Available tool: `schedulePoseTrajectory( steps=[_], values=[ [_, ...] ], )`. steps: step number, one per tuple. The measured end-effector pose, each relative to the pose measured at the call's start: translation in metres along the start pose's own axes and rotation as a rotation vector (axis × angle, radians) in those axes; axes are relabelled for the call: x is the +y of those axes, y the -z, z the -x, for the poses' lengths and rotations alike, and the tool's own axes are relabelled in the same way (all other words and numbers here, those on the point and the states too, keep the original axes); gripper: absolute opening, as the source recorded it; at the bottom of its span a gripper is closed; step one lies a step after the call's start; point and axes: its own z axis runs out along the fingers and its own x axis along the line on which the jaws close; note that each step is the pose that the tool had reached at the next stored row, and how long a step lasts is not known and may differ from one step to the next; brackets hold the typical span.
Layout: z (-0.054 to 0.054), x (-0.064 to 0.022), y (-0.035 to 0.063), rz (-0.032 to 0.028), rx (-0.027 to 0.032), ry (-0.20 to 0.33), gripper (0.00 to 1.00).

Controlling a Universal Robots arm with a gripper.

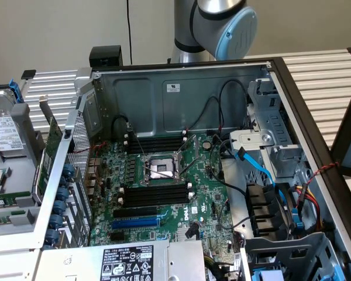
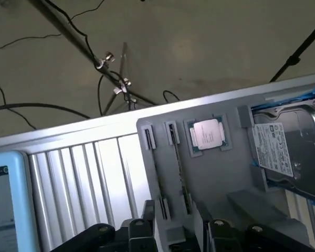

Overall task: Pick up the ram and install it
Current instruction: 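Pick up the ram and move it above insertion slot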

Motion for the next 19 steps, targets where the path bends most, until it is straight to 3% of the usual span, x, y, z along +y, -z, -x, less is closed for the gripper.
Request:
schedulePoseTrajectory(
  steps=[6, 9, 12, 19],
  values=[
    [0.0, -0.0001, -0.006, -0.0008, 0.0027, 0.109, 0.42],
    [0.0, -0.0002, -0.0079, -0.0099, 0.0022, 0.141, 0.42],
    [0.0, -0.0003, -0.0094, -0.0238, 0.0018, 0.174, 0.42],
    [0.0, -0.0004, -0.0149, -0.0296, 0.0041, 0.223, 0.42]
  ],
)
